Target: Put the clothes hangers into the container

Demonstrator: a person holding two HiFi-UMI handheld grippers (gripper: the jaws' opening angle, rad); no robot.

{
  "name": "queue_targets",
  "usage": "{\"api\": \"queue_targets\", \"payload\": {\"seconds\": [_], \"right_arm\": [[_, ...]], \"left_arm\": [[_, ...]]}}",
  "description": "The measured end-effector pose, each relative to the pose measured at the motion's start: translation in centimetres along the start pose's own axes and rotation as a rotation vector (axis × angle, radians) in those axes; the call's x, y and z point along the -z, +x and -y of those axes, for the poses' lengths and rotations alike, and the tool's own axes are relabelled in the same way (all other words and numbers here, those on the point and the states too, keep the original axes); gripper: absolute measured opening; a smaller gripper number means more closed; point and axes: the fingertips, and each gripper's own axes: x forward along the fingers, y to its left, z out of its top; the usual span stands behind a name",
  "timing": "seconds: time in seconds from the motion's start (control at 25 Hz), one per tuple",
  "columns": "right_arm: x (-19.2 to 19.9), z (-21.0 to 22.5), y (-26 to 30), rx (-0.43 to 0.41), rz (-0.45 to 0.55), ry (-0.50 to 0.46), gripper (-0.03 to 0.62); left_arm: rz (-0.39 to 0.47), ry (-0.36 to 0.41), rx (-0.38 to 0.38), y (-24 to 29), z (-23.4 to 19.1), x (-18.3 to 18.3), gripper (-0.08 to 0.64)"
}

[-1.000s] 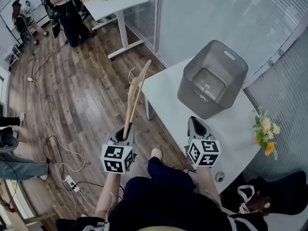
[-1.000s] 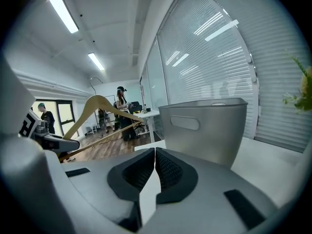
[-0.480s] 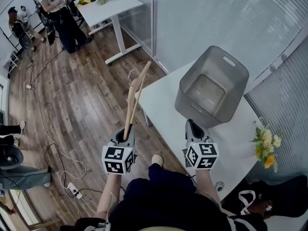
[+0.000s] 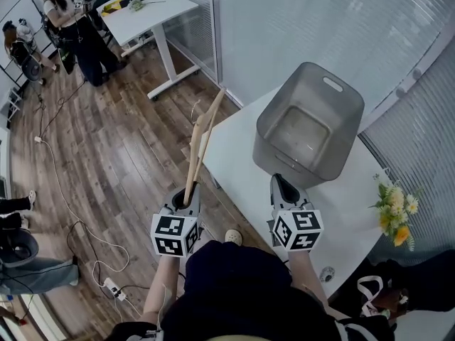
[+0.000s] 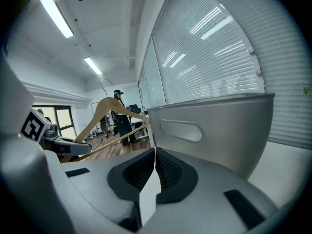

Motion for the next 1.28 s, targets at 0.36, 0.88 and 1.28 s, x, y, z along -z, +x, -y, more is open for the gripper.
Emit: {"api": "queue_targets", "payload": {"seconds": [0.36,0.88,1.28], "right_arm": [[-0.9,0.0,-0.7,0.048,0.019,-0.013,0.029],[-2.5,-0.1,-3.0,0.208,0.059,0.034,0.029],[-3.3,-0.9,-5.4,0.328,0.080,0.059,0.029]], "left_arm": [[0.016,0.028,0.077,0.9,0.3,-1.2,0.009],[0.021,0.169,0.274,2.1,-0.2,-6.9,0.008],[0.034,0.224,0.405,2.1,-1.2,-11.0,0.008]]}}
